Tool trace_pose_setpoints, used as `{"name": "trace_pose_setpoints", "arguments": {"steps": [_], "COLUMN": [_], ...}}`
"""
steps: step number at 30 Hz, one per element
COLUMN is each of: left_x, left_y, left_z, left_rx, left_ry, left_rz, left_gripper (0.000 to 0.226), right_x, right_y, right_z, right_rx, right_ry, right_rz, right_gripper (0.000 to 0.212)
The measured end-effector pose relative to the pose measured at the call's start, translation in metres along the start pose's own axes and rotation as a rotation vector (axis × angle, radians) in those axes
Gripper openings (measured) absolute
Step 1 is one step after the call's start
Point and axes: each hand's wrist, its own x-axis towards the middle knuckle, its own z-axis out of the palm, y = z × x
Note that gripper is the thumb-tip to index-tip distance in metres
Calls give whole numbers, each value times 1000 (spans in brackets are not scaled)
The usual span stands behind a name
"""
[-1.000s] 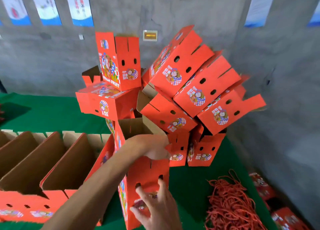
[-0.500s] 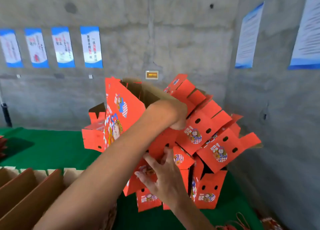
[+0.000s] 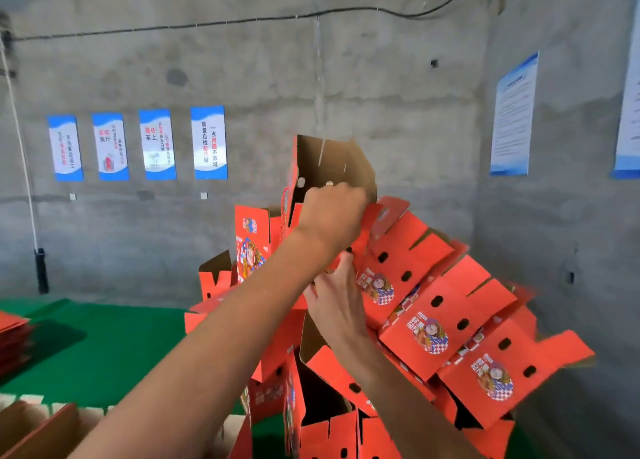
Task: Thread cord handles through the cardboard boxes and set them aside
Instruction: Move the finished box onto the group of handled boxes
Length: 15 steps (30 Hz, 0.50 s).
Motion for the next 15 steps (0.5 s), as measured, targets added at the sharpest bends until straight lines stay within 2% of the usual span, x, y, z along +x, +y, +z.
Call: {"name": "trace_pose_setpoints", "arguments": {"steps": [5, 8, 10, 12, 15], "left_x": [13, 12, 9, 5, 0], "left_y": [-28, -42, -47, -50, -57], "left_z": [62, 94, 110, 123, 144], "left_rx": [19, -10, 11, 30, -36], "left_ry": [184, 239, 177, 86, -106], "left_rz": [78, 92, 61, 8, -44], "left_gripper": [37, 52, 75, 89, 84], "right_x": [28, 37, 44, 47, 45], "right_y": [3, 6, 8, 10, 17], "right_z": [40, 62, 74, 81, 80], "right_rx": [80, 114, 87, 100, 198], "right_ry": [-29, -87, -157, -224, -297], "right_rz": [36, 88, 94, 78, 44], "right_gripper": [43, 45, 48, 51, 52]}}
